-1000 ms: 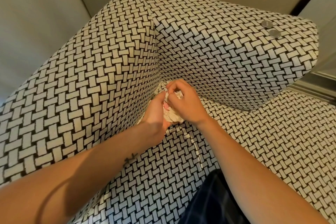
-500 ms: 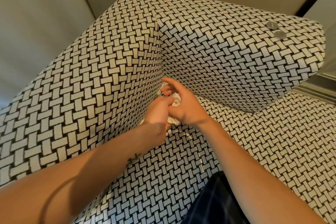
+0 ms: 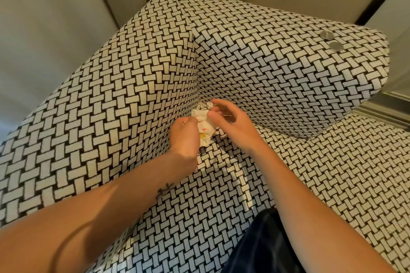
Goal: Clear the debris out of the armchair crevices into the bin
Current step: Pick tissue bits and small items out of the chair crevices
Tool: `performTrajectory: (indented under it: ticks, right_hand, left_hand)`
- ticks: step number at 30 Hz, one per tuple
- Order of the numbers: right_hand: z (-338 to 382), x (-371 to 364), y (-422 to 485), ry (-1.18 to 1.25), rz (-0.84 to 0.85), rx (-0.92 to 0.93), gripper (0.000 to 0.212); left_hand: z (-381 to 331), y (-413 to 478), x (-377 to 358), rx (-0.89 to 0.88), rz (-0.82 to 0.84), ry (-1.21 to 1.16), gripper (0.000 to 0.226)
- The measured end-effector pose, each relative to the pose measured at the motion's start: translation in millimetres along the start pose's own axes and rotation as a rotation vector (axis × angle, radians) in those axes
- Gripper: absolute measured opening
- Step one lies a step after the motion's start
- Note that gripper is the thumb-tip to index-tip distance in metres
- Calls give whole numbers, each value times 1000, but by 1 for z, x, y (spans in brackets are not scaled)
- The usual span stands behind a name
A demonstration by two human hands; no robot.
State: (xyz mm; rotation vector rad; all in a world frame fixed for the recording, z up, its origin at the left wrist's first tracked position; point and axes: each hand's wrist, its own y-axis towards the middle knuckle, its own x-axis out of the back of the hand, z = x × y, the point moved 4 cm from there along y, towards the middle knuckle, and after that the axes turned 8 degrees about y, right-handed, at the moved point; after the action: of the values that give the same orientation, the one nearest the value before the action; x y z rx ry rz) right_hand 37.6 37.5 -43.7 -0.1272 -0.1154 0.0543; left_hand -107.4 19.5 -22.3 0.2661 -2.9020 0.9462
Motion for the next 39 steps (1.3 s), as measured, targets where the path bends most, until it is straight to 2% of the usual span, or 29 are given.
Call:
performTrajectory:
  ticks: [3,5,9,15,19,23,30,36,39]
  right_hand:
    - [-11,4,9,-49,-106,-21,40]
    - [-21,4,19,-164,-141,-55,42]
    - [-37,-1,36,-461,-126,-174,56]
    - [-42,-6,65,-595,-76,-271,47]
    - [-45,-16,83,-622,-74,-381,50]
    - [-47,-20,95,-649,-171,-452,57]
    - [-59,-13,93,-550,-208,-389,53]
    - [-65,-10,98,-508,-129,-404,49]
    - [-62,-15,104,-514,-79,-470,64]
  left_hand:
    - [2,2,-1,12,-26,-30,23]
    - [3,4,-3,8,-41,-36,23]
    - [4,6,-3,12,-67,-16,24]
    - [13,14,-6,114,-49,-3,28]
    - [14,14,-7,100,-38,-37,24]
    - [20,12,-8,146,-8,-75,18]
    - [15,9,-7,170,-19,-82,16]
    - [8,3,-5,108,-24,-54,21]
    - [8,0,-5,112,-37,-68,17]
